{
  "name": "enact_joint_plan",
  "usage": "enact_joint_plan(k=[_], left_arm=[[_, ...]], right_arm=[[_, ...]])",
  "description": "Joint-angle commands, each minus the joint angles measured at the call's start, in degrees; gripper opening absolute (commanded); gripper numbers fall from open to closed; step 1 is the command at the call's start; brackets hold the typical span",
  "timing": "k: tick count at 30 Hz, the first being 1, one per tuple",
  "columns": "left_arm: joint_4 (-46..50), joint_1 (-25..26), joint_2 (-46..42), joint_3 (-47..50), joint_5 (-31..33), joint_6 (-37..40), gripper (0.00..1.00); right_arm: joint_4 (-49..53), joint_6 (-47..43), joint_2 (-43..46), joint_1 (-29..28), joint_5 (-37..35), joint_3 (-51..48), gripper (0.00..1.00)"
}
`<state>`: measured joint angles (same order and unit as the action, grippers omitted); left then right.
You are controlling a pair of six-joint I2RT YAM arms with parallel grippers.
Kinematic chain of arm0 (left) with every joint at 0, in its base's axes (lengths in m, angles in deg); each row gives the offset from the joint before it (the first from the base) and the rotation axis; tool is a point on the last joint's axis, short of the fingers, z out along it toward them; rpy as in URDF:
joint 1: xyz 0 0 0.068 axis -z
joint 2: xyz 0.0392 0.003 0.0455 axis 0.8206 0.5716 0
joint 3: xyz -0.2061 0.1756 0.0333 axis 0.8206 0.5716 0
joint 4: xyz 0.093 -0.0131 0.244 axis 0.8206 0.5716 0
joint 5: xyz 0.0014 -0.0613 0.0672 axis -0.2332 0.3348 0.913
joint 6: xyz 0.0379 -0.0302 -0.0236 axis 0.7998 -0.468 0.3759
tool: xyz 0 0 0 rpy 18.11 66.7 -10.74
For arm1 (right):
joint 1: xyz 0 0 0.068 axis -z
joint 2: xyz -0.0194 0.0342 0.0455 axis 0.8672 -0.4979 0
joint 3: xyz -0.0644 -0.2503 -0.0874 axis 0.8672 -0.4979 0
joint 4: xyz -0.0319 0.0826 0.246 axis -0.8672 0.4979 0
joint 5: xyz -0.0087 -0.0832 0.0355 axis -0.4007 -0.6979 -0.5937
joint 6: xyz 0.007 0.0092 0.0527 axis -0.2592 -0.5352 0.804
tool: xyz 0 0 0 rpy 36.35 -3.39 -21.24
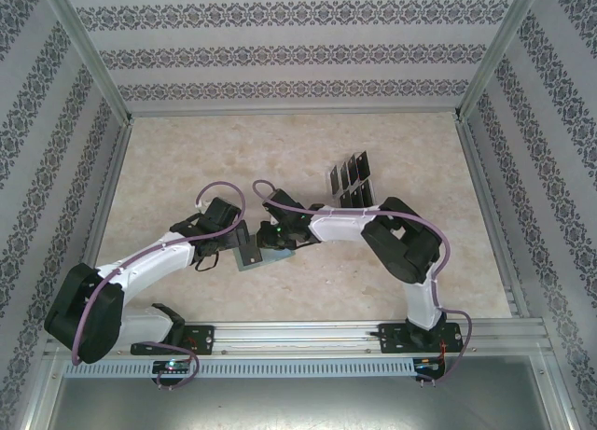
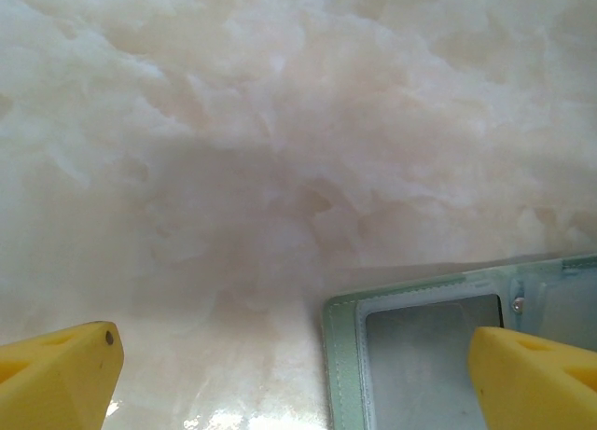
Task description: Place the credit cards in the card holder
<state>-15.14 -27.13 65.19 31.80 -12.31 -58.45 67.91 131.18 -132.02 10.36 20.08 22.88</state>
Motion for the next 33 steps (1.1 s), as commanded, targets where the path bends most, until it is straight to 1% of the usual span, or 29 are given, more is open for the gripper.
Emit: enact_joint_plan(k=[1, 7, 9, 13, 18, 33], left_arm=[[2.15, -0.67, -0.02, -1.13, -0.45, 0.92, 0.96], [1.91, -0.68, 0.01, -0.11, -1.68, 0.53, 0.99], [2.06, -0.67, 0.11, 0.27, -1.69, 0.25, 1.00], [1.92, -0.66, 0.10, 1.35, -1.85, -0.41, 1.00], [1.73, -0.71, 0.41, 2.63, -1.61, -1.52, 1.00], [0.34, -1.93, 3.23, 3.00, -1.43, -1.04, 1.00]], right_arm=[[0.99, -1.41, 5.72, 1.41, 0.28, -1.77, 0.22], [5.73, -6.28, 12.17, 3.92, -1.46, -4.43, 0.44], [7.32, -8.33, 13.54, 4.93, -1.90, -5.29, 0.48], [7.00, -9.91, 13.73, 6.46, 0.42, -6.71, 0.49], [6.48, -11.15, 11.42, 6.14, 2.50, -6.19, 0.49], [6.21, -11.39, 7.49, 3.30, 1.85, -4.45, 0.50]])
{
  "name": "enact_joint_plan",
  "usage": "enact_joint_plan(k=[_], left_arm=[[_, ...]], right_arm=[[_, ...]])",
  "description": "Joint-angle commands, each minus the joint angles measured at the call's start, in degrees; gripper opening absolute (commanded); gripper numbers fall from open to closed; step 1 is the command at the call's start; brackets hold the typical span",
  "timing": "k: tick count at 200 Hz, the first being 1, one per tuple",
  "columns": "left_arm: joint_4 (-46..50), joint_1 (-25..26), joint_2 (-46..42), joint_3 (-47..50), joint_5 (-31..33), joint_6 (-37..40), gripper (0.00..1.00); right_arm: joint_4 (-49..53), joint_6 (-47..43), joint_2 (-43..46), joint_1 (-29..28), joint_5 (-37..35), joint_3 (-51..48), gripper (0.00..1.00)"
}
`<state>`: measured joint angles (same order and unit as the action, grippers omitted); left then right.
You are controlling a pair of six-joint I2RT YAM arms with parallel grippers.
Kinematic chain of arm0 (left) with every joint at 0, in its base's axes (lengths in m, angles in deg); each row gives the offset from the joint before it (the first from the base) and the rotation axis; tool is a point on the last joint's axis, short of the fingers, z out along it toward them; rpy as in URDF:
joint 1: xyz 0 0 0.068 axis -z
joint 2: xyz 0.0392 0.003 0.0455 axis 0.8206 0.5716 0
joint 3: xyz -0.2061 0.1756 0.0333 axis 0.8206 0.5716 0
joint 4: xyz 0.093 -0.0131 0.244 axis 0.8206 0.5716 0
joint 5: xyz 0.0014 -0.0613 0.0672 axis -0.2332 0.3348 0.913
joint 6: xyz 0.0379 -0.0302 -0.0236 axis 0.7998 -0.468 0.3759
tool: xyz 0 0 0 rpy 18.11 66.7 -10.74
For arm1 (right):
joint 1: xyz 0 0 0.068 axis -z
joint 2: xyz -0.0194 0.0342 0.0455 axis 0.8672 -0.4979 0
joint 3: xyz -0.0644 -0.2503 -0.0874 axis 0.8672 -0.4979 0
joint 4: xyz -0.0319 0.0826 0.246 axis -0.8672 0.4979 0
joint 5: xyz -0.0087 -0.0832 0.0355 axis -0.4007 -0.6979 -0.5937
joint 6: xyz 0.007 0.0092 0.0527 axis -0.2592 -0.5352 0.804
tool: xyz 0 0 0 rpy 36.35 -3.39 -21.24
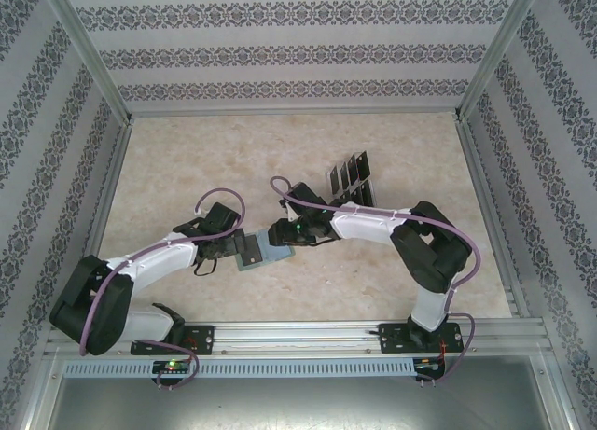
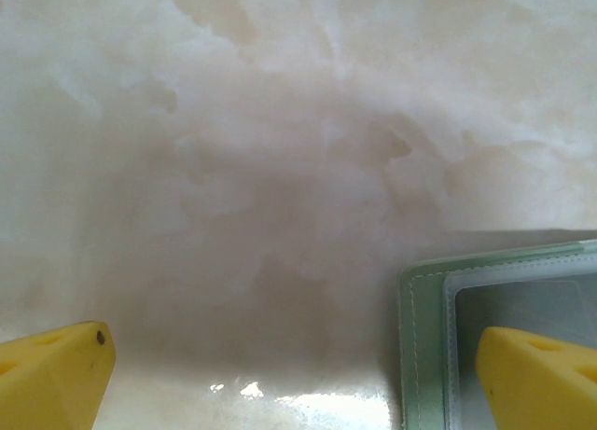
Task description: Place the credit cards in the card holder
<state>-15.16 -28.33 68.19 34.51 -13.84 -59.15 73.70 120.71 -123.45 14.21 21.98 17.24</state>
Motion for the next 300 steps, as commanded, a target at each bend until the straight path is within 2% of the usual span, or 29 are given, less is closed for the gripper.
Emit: enact_joint_plan(k=[1, 64, 171, 226, 300], left_arm=[[0.33, -0.74, 0.30, 0.29, 0.08, -0.27, 1.00], [-0.57, -0.73, 0.94, 0.53, -0.33, -0.13, 1.00], [-2.32, -0.82, 2.58, 0.30, -1.51, -0.13, 1.00], [-0.14, -0.94, 0.67, -0.66, 0.42, -0.17, 1.00], [8.54, -11.69, -16.26, -2.74, 0.72, 2.82, 1.00]], right_arm=[[0.51, -0.90, -1.21, -0.62, -0.18, 1.30, 0.50], [1.82, -0.72, -4.35, -0.52, -2.46, 2.75, 0.53], [-5.59, 2.29, -4.91, -1.22, 7.83, 2.45, 0.47], [-6.02, 3.29, -5.88, -2.48, 9.19, 4.26, 0.47], [-4.37, 4.43, -11.07, -7.59, 8.38, 11.29, 0.47]])
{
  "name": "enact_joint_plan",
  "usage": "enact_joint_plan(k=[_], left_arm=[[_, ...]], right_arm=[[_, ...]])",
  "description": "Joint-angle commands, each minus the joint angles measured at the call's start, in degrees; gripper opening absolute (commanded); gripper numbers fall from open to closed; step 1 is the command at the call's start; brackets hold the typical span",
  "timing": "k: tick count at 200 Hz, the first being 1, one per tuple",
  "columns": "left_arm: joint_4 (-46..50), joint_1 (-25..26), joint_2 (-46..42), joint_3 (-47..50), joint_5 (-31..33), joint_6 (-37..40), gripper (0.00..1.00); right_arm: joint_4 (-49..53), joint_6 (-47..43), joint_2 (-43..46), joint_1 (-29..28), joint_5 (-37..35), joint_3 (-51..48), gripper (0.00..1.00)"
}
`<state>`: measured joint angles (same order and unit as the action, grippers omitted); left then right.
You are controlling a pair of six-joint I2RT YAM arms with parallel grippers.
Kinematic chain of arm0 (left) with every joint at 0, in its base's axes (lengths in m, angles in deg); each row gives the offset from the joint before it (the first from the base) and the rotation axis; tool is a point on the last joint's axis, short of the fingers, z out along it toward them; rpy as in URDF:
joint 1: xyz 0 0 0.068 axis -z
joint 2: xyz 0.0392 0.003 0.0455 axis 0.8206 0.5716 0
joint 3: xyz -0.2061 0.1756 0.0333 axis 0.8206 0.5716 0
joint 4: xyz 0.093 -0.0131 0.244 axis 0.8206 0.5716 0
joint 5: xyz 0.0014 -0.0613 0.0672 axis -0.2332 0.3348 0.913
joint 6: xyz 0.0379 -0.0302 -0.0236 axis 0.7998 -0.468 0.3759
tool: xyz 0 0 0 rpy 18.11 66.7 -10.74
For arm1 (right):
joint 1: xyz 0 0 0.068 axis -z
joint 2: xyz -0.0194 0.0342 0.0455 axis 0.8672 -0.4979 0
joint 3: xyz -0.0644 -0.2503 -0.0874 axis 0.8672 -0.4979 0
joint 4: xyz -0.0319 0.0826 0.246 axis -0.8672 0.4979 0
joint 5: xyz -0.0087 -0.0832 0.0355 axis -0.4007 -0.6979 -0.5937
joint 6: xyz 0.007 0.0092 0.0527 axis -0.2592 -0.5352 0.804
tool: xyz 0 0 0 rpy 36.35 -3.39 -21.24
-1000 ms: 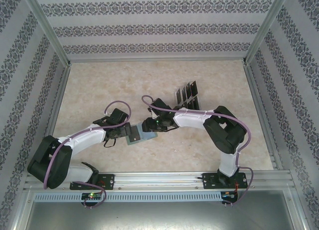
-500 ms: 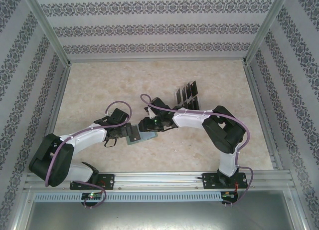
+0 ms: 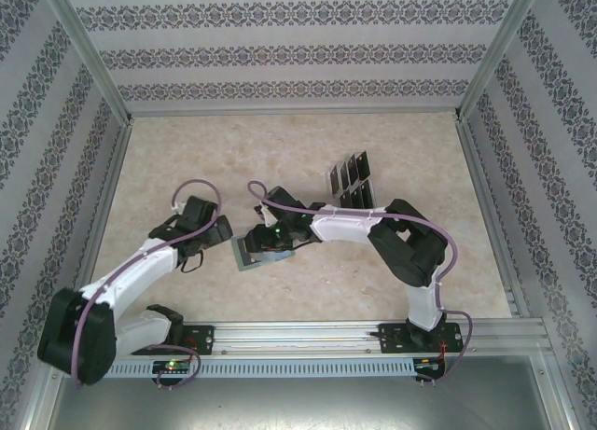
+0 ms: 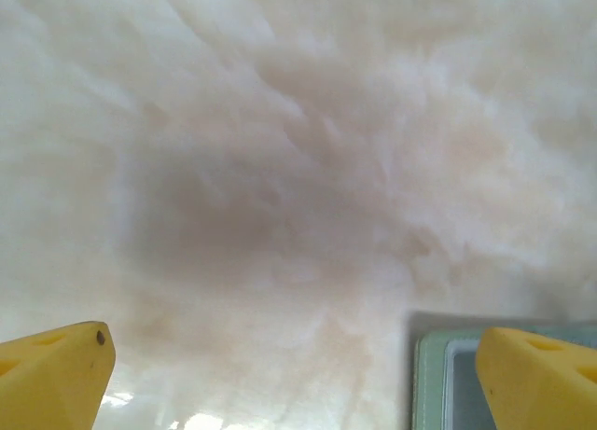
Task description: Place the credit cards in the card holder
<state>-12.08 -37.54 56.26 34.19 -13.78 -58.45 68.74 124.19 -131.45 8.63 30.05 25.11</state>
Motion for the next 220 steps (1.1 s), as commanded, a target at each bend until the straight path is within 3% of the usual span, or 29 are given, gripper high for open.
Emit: enact_joint_plan(k=[1, 48, 105, 158, 183, 220], left_arm=[[5.58, -2.58, -4.47, -2.48, 0.61, 2.17, 1.00], [7.55, -2.85, -6.09, -3.62, -1.08, 2.52, 1.00], [5.08, -2.76, -4.11, -2.47, -6.57, 2.86, 1.00], [1.39, 1.65, 1.64, -3.20, -9.11, 3.55, 1.00], [0.08, 4.74, 4.58, -3.25, -7.62, 3.04, 1.00], [-0.59, 8.87, 8.19, -3.34, -4.48, 2.66, 1.00]], right_arm=[[0.57, 0.97, -3.22, -2.10, 0.30, 3.53, 0.46], [0.48, 1.66, -5.72, -3.16, 0.51, 5.76, 0.46], [6.15, -1.96, 9.20, 0.56, -1.71, 2.35, 0.46], [21.02, -11.36, 18.55, 9.30, -15.00, 0.96, 0.48], [26.33, -16.35, 19.45, 12.76, -21.84, 2.00, 0.49], [29.51, -20.27, 18.34, 19.33, -26.61, 4.44, 0.48]])
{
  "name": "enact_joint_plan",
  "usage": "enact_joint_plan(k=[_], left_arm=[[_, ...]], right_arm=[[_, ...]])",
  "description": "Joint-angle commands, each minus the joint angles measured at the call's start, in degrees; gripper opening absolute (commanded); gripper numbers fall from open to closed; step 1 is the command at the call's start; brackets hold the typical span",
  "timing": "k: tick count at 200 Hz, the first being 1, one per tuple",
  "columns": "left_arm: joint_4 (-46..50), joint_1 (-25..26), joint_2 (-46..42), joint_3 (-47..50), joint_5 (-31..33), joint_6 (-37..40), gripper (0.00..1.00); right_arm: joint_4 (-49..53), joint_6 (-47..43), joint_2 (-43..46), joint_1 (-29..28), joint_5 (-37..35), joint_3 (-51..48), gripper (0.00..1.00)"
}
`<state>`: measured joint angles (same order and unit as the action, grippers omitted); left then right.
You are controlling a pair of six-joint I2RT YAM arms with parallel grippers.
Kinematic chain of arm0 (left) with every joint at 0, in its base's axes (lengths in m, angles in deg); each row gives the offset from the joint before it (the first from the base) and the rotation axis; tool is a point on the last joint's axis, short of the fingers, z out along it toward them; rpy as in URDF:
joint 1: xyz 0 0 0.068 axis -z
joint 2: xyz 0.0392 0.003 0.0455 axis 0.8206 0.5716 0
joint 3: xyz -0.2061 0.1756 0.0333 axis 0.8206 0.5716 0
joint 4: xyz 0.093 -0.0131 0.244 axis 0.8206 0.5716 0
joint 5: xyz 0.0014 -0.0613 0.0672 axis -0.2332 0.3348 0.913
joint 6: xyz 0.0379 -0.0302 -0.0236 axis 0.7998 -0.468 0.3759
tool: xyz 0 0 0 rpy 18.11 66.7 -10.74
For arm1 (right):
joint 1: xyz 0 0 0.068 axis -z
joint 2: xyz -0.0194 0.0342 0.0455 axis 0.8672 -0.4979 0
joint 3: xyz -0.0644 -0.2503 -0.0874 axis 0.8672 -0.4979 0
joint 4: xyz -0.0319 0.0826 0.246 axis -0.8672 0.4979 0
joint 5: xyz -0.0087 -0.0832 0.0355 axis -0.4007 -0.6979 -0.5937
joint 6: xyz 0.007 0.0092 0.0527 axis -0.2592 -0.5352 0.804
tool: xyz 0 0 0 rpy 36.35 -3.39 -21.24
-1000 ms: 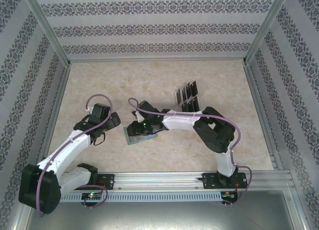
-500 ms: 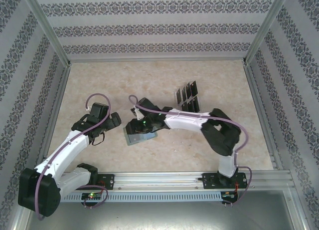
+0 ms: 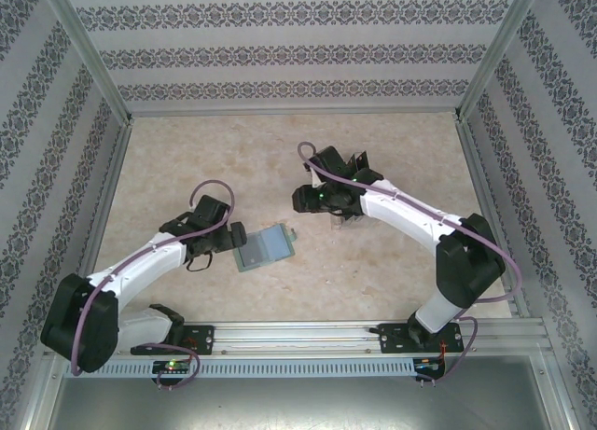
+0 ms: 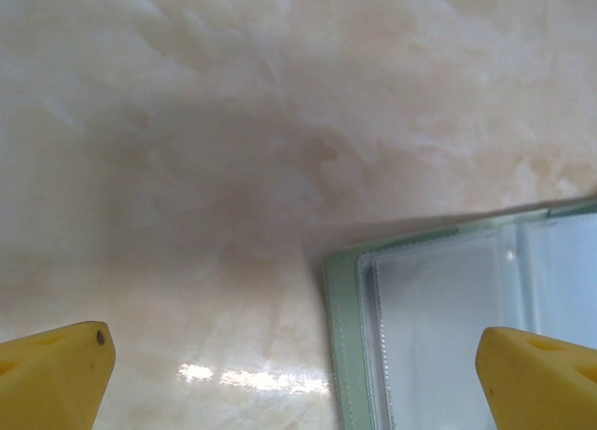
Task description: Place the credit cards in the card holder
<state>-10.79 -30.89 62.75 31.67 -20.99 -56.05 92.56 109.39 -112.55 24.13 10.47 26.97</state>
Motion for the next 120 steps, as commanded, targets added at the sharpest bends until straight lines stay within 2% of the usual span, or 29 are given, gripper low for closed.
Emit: enact_joint_plan(k=[1, 60, 120], left_arm=[[-1.89, 2.26, 1.75, -0.82, 2.79, 0.30, 1.00], [-2.62, 4.14, 4.93, -0.82, 4.30, 0.43, 1.00], [-2.87, 4.24, 4.72, -0.21, 5.32, 0.69, 1.00]], right_arm=[[5.75, -5.61, -0.66, 3.97, -7.11, 2.75, 0.48], [14.47, -12.67, -9.43, 8.91, -16.38, 13.35, 0.36], [12.82, -11.08, -4.35, 8.89, -17.05, 3.71, 0.30]])
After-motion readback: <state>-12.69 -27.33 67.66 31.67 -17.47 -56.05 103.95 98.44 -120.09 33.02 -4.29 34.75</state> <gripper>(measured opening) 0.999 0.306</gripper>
